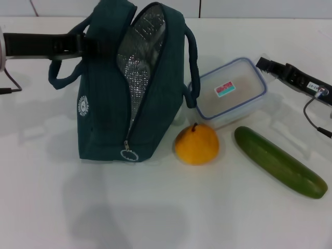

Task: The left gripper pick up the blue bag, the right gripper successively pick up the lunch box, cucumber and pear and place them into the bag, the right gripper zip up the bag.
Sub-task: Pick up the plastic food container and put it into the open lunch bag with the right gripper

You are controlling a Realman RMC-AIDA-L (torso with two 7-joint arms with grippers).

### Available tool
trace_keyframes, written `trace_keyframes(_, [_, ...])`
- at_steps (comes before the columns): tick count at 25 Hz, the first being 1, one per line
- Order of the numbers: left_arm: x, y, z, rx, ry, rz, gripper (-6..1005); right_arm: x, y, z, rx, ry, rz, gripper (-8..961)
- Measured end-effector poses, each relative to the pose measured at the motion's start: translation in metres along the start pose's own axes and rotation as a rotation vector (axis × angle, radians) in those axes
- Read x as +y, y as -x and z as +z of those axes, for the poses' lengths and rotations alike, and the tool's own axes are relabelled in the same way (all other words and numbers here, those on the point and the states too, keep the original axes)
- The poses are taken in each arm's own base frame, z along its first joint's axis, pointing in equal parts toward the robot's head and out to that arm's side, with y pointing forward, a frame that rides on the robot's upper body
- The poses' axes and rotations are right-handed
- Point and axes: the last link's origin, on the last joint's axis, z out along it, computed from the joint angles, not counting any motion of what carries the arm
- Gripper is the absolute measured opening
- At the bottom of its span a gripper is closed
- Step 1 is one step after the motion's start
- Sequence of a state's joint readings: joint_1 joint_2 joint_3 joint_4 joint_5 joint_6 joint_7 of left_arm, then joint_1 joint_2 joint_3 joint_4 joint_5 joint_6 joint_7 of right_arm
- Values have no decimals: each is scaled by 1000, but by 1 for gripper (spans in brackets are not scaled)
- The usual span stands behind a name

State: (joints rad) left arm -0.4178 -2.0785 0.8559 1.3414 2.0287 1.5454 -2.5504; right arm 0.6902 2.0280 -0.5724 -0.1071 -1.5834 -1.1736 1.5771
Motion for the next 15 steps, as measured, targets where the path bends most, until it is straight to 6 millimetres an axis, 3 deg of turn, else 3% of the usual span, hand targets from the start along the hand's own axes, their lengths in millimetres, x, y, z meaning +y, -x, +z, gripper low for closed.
trace_keyframes(15, [-3, -2, -3, 18, -5, -7, 44, -6, 9, -18, -135, 4, 86, 99])
